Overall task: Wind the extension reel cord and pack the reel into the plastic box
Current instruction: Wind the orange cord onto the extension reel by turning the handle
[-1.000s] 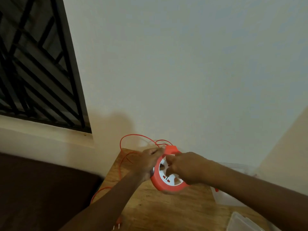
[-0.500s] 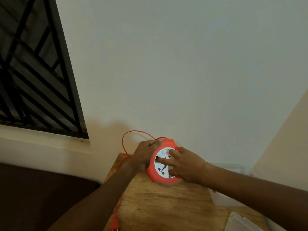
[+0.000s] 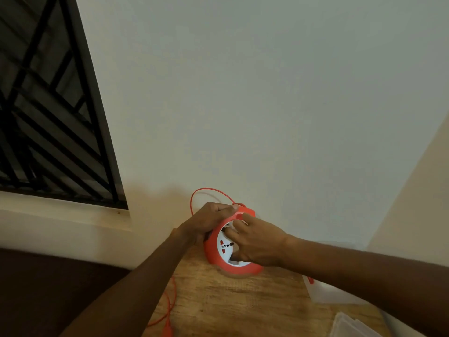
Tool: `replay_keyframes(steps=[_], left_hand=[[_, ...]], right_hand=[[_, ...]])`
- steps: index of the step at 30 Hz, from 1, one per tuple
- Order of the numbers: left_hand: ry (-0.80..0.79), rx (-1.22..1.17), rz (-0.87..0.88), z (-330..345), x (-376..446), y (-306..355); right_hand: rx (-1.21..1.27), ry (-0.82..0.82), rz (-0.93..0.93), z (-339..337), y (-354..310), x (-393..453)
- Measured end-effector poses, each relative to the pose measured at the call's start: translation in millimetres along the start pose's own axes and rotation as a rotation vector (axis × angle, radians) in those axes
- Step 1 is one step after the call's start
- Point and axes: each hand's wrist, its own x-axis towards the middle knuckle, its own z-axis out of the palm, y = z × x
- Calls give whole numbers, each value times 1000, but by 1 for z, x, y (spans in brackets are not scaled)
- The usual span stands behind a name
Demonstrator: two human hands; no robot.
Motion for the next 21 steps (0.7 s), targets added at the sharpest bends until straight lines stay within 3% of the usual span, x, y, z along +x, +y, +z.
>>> replay_keyframes(steps=[4, 8, 11, 15, 18, 21], left_hand=[[8, -98, 5, 0, -2, -4], [241, -371, 2, 10, -1, -9], [400, -363, 68, 17, 5, -4], [498, -329, 115, 17, 8, -4], [511, -321, 122, 13, 7, -7], [509, -286, 98, 8, 6, -13]], right_hand=[[100, 49, 122, 5, 2, 5], [463, 128, 552, 11, 8, 8], [680, 175, 759, 16, 8, 16], [1016, 206, 1026, 21, 8, 29], [1323, 289, 1160, 23, 6, 37], [1506, 307, 1144, 24, -8, 39]])
